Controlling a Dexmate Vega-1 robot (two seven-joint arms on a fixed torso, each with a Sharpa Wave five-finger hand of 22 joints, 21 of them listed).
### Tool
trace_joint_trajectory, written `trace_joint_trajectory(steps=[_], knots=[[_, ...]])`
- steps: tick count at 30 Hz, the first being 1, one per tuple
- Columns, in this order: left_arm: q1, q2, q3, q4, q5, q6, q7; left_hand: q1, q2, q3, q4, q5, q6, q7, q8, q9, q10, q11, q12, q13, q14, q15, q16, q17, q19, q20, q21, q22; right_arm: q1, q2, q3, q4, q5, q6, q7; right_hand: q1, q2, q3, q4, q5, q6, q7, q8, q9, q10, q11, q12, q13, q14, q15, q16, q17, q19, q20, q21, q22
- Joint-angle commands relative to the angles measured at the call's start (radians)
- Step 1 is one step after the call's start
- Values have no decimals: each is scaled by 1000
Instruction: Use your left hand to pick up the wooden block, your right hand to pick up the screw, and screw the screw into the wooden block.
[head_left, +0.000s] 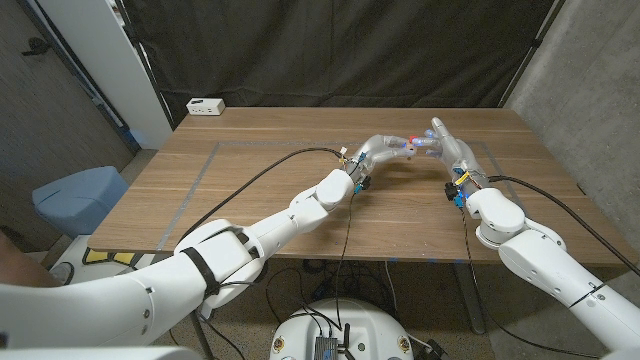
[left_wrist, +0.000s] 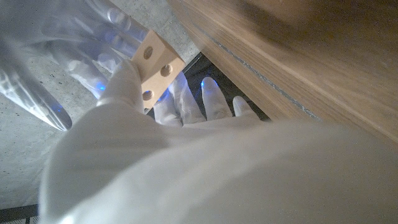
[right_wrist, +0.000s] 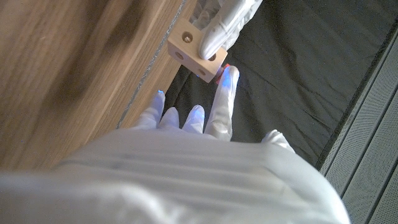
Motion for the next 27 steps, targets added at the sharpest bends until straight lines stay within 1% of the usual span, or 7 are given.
trace_joint_trajectory(steps=[1,7,15,18,20,24,27], knots=[[9,10,-3,-22,1,11,1,26,75,40,36,9,85,19,8,1,15,-2,8,15,9,-92,1,3,6,-2,3,4,-17,-3,17,-16,-2,-22,-33,12,-2,1,-2,3,-7,-6,-7,3,8,5,1,2,7,1,2,3,4,0,0,4],[9,11,-3,-22,3,9,2,27,76,40,35,9,84,19,8,1,14,-3,8,15,8,-93,2,4,6,-2,3,4,-21,-5,23,-19,-2,-32,-41,12,-3,1,-2,3,-25,-3,-17,3,2,8,-3,2,6,6,1,3,1,2,-2,4],[10,12,-4,-24,4,10,5,25,76,41,36,9,84,20,8,1,13,-3,8,15,8,-92,1,4,6,-2,3,4,-21,-2,27,-11,0,-36,-45,13,-4,0,-3,2,-50,-14,-29,4,-14,13,-10,2,2,13,-2,3,-4,5,-3,4],[8,12,-4,-23,5,9,6,25,77,41,36,9,84,20,8,1,13,-3,7,15,8,-92,1,4,6,-2,3,4,-18,-1,27,-7,4,-37,-39,13,-5,0,-3,2,-70,-15,-38,4,-21,20,-12,2,-2,16,-4,3,-7,4,-4,4],[8,12,-4,-22,5,9,6,25,77,41,36,9,84,21,7,1,13,-3,7,15,8,-92,2,4,6,-2,3,4,-16,-1,26,-4,5,-36,-37,13,-5,0,-3,2,-87,-15,-45,5,-32,15,-15,3,-6,15,-5,4,-7,6,-4,4],[7,10,-3,-20,5,7,5,25,77,41,35,9,85,20,8,1,13,-3,7,15,8,-92,2,4,6,-2,3,4,-13,0,24,1,7,-30,-29,11,-7,-2,-2,1,-137,-33,-59,6,-51,19,-18,3,-12,18,-7,4,-12,6,-5,4],[7,11,-3,-21,7,7,6,25,76,41,35,9,85,20,8,1,12,-3,7,15,9,-92,2,4,6,-2,3,4,-10,-2,22,3,9,-30,-24,9,-8,-3,-1,0,-152,-36,-61,7,-59,18,-19,3,-16,19,-8,5,-15,6,-5,4]])
